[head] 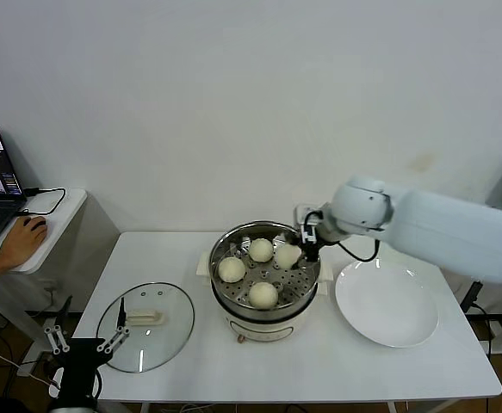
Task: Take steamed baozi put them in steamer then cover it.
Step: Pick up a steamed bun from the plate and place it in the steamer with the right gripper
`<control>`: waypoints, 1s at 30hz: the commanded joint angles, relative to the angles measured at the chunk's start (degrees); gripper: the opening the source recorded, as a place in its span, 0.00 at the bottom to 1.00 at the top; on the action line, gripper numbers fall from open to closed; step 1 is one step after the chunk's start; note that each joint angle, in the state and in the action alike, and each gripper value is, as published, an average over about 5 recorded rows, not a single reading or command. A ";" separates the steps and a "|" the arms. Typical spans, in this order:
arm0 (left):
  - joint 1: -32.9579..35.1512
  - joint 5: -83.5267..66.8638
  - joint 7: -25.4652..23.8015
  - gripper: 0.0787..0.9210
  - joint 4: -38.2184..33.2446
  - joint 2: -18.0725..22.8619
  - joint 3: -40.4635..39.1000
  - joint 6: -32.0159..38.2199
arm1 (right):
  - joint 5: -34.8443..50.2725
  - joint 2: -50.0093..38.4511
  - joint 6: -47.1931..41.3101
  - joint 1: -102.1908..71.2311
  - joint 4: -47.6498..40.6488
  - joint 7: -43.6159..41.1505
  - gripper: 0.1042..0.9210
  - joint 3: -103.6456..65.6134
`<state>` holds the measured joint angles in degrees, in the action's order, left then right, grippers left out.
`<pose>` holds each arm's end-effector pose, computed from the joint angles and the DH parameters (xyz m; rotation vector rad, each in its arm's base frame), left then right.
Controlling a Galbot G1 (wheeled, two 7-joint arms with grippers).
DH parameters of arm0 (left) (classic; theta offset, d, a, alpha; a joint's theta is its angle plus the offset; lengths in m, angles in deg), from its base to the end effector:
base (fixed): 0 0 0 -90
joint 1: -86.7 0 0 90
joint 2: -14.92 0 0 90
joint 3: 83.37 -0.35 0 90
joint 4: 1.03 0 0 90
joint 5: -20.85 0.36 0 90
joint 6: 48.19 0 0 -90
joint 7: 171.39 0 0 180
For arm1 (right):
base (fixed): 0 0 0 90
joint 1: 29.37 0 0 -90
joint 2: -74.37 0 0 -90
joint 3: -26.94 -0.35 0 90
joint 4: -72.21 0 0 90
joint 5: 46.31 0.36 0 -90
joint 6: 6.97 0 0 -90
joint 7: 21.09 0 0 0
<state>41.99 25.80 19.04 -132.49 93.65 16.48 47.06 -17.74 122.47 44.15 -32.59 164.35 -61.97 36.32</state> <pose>0.1156 0.0671 -0.2596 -0.2320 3.0158 0.5203 0.4835 0.0394 -0.0859 1.2698 -1.6584 1.3220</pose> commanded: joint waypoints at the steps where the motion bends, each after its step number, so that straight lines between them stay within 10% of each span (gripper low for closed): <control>1: -0.16 -0.04 0.02 0.88 0.33 0.08 0.19 -0.08 | -0.21 4.96 -2.79 -5.03 -6.25 2.99 0.56 0.64; 17: -0.30 -0.36 0.07 0.88 0.75 -0.23 0.35 0.12 | -2.57 5.11 -2.77 -5.73 -7.37 2.75 0.56 -1.14; 30: -0.55 -0.16 -0.03 0.88 0.70 -0.21 -0.12 -0.04 | 2.11 -5.15 -2.78 1.20 6.06 2.23 0.87 -5.57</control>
<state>41.51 25.59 19.06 -131.86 93.47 16.49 47.08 -18.41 124.41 41.54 -35.12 161.50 -60.06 33.94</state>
